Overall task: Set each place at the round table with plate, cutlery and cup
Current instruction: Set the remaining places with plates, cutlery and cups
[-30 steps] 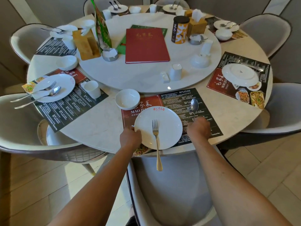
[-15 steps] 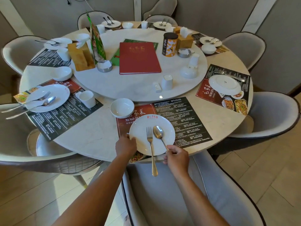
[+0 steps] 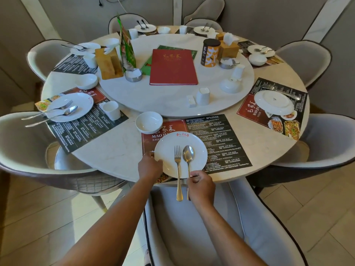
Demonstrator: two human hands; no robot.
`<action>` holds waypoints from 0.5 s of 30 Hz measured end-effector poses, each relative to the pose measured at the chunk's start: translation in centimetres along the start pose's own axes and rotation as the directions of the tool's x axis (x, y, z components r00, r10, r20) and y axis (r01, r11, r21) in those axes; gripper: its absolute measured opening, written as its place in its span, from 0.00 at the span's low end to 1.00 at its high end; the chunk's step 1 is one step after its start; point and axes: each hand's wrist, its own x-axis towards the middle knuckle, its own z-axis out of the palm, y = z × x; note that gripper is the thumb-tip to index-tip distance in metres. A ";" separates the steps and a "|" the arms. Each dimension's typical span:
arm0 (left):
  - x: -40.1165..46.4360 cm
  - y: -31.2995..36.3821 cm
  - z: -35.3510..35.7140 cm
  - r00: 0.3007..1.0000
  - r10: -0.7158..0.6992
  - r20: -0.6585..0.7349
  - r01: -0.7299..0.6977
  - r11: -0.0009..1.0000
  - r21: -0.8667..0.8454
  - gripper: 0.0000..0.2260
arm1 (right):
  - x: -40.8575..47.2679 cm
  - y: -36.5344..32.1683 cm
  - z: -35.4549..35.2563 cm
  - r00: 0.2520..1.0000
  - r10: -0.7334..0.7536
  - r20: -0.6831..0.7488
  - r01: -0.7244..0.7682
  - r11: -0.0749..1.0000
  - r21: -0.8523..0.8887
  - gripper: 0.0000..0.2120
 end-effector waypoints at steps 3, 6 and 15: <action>-0.7 0.4 0.0 1.000 0.001 -0.016 -0.001 1.000 0.030 0.22 | 0.2 -0.1 -0.7 0.998 -0.023 0.063 0.027 0.998 -0.060 0.07; -1.7 0.8 -0.1 0.999 0.007 -0.044 -0.004 0.997 0.072 0.24 | 0.8 -0.1 -1.7 0.992 -0.063 0.110 0.083 0.979 -0.184 0.07; -5.8 0.5 0.4 0.971 0.195 -0.140 -0.142 0.936 0.321 0.21 | 2.6 -1.2 -5.4 0.982 -0.161 0.096 0.186 0.902 -0.389 0.13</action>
